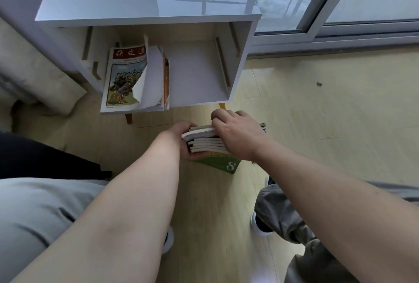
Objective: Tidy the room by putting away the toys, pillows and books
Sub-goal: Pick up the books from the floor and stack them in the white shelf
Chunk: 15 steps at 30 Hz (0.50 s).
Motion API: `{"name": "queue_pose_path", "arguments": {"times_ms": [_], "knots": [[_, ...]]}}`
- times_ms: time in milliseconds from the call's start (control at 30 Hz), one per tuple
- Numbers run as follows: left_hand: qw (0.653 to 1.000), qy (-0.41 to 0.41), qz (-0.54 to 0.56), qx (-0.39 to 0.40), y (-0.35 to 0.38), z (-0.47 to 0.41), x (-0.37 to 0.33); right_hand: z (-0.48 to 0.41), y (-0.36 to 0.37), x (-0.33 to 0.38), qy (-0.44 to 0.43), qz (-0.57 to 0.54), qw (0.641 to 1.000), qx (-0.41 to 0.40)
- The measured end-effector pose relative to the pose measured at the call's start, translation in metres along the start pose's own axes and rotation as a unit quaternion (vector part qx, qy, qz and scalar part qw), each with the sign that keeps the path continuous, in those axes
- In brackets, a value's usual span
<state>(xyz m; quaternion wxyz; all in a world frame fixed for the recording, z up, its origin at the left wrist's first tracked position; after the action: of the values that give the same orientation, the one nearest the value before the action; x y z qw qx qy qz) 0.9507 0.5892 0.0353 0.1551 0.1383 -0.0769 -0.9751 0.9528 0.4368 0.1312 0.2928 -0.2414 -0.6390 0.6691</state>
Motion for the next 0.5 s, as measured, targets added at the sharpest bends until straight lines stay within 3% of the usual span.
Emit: {"name": "queue_pose_path", "arguments": {"times_ms": [167, 300, 500], "knots": [[0.999, 0.031, 0.015, 0.009, 0.004, 0.007, 0.009, 0.026, -0.037, -0.003, -0.016, 0.055, 0.992, -0.110], [0.999, 0.037, 0.021, 0.008, 0.009, 0.006, 0.011, 0.030, -0.082, -0.015, 0.021, 0.073, 0.981, -0.178], [0.999, 0.029, 0.039, -0.009, 0.009, 0.009, 0.011, 0.027, -0.136, -0.016, 0.057, 0.093, 0.971, -0.211]]}}
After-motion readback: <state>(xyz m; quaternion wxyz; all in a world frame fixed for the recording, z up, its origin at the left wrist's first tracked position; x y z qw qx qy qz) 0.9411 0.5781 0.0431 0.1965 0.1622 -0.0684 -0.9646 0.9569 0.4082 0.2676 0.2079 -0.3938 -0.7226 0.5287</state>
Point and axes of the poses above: each hand's wrist, its own z-axis away from the middle knuckle, its own y-axis out of the palm, x = y × z, the point moved 4 cm from there along -z, towards the middle knuckle
